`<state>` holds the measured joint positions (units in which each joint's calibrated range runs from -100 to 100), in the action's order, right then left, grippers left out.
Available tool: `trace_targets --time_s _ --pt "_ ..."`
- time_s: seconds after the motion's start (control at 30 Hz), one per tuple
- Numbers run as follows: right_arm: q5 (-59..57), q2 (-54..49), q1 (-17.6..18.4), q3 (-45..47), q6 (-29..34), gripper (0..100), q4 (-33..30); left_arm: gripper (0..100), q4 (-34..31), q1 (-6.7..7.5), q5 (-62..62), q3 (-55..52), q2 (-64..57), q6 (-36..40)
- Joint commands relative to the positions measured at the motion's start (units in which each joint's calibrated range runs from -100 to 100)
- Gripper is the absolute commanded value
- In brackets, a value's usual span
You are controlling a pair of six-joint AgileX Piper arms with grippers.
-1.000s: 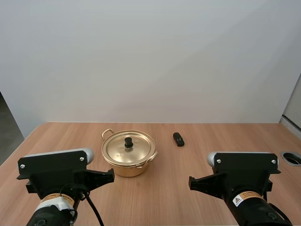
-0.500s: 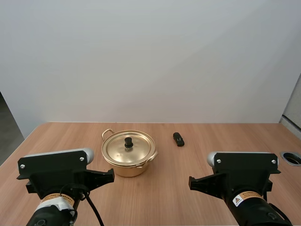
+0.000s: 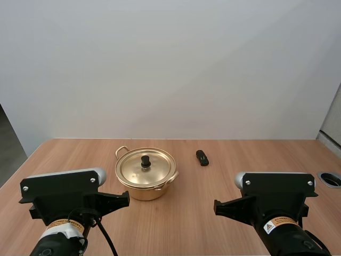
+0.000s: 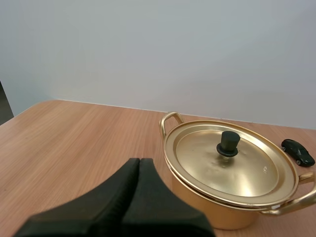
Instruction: Open the pot, put the car inside, and close it
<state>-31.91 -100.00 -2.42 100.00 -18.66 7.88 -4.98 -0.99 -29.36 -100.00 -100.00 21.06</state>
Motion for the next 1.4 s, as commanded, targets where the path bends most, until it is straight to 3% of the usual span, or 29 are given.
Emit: trace_targets --time_s 0.0,0.33,0.43,0.57,0.6,0.73,0.8,0.87,0.97,1.03,1.13,1.27,1.37 --pt "0.13 0.0 0.04 0.0 0.04 0 -0.05 0 0.0 0.01 -0.05 0.0 0.0 -0.02" --pt "0.29 0.0 0.04 0.0 0.04 0 1.98 0 0.0 0.01 0.23 0.0 0.0 0.09" --pt "0.84 0.0 0.04 0.0 -0.6 0 1.57 0 -0.14 0.01 7.83 0.5 0.0 -2.17" --pt "0.87 0.0 0.04 -5.6 -6.5 0 -12.57 0 -0.14 0.01 20.96 11.07 0.0 -11.59" --pt "0.87 0.0 0.04 -6.12 -6.51 0 -13.29 0 -0.11 0.01 20.33 14.24 0.0 -13.5" --pt "-3.81 0.0 0.04 -17.09 -6.32 0 -21.39 0 3.89 -0.08 -0.02 31.33 0.0 -15.1" --pt "-13.61 0.0 0.04 -28.22 -2.6 0 -18.94 0 4.98 -0.08 -2.9 36.32 0.0 -15.43" --pt "-6.88 0.0 0.04 -30.55 0.11 0 -14.52 0 5.79 -0.08 -1.67 39.2 0.66 -19.25" --pt "-3.72 5.97 -0.19 -32.09 -8.63 0 -4.1 0 15.03 -0.08 -5.73 40.98 9.66 -30.88" --pt "-4.94 11.91 -0.26 -32.25 -18.68 0 5.28 0 25.09 -0.08 -17.16 42.56 19.43 -41.75" --pt "-10.88 20.76 -1.18 -32.39 -31.17 0 14.97 0 35.16 -0.08 -34.81 45.84 34.69 -49.94" --pt "-16.21 29.59 -1.77 -32.5 -32.45 0 18.94 0 40.45 -0.08 -47.34 50.62 52.33 -52.49" --pt "-14.91 32.87 -1.77 -32.5 -32.45 0 19.29 0 39.17 -0.08 -52.23 53.77 62.46 -54.23"
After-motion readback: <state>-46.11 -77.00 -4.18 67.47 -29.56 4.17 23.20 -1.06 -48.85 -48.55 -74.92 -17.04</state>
